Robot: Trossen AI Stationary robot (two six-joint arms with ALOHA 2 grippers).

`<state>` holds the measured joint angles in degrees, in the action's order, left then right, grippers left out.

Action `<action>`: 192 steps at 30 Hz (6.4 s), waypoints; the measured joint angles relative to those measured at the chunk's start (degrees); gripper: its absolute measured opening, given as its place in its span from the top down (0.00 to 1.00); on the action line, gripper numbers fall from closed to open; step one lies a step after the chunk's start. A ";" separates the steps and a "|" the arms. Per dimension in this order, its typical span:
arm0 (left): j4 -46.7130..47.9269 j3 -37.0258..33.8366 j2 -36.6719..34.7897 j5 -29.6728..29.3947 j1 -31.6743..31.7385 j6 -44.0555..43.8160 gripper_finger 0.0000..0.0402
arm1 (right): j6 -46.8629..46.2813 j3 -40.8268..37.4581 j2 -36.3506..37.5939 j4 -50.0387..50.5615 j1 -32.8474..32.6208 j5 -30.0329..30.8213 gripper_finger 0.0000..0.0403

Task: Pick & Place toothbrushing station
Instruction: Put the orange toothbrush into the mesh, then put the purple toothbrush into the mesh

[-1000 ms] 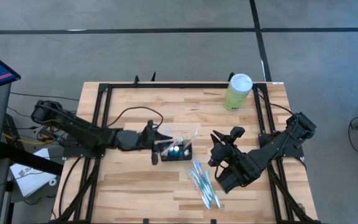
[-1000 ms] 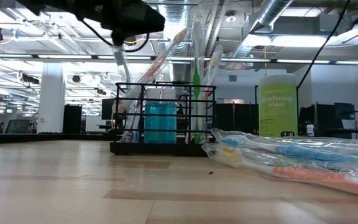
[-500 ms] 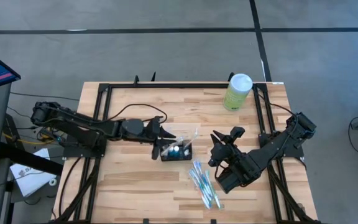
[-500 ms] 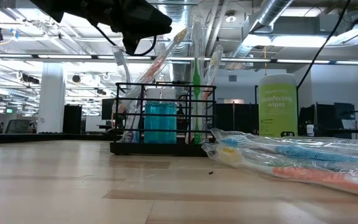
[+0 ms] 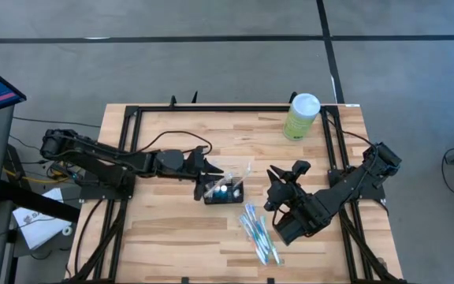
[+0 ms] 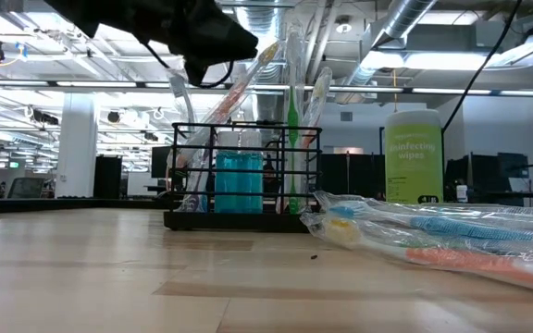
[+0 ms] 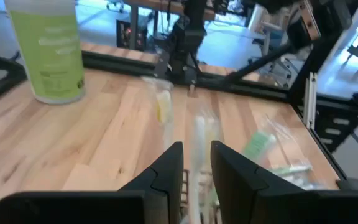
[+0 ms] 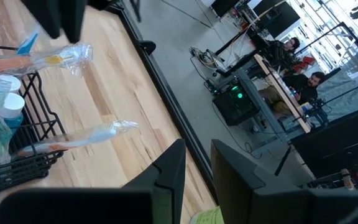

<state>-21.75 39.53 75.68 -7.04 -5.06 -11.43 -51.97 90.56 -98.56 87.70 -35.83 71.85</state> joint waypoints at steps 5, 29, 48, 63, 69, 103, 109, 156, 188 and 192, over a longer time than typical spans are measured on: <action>-0.09 0.19 0.64 3.79 0.33 -0.93 0.77 | 0.01 0.00 0.00 0.02 0.14 0.01 0.83; -2.35 0.28 2.16 4.34 0.55 -1.28 0.68 | -0.04 0.00 0.00 -0.10 0.72 0.01 0.83; -3.96 4.34 7.82 3.80 0.55 2.01 0.76 | 0.03 0.00 -0.02 -0.08 1.88 -0.10 0.83; -2.50 4.29 5.37 3.97 0.29 2.06 0.90 | 0.94 0.00 -0.02 -0.31 1.86 -1.33 0.83; -0.93 3.40 1.69 0.75 -1.34 3.03 0.95 | 0.95 0.00 -0.04 -0.42 1.86 -1.50 0.83; -2.60 -12.05 -10.43 -22.53 -11.99 -2.78 0.92 | 1.08 0.02 -0.04 -1.60 1.88 -1.43 0.83; -2.91 -12.30 -8.49 -22.55 -12.13 -4.71 0.92 | 0.99 0.02 -0.04 -1.62 1.88 -1.41 0.83; -0.95 -12.73 -18.11 -26.00 -17.09 1.12 0.59 | 5.13 -0.02 -6.08 -13.27 1.86 -28.74 0.83; -1.91 -12.73 -19.09 -25.98 -19.14 2.52 0.62 | 4.60 -29.96 1.50 -61.31 6.79 -55.52 0.84; -1.89 -12.73 -19.09 -25.97 -19.13 2.56 0.62 | 4.60 -29.81 0.51 -61.49 7.69 -55.75 0.84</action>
<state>-23.64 26.81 56.60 -33.02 -24.20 -8.86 -47.38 60.75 -98.06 26.21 -28.14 16.10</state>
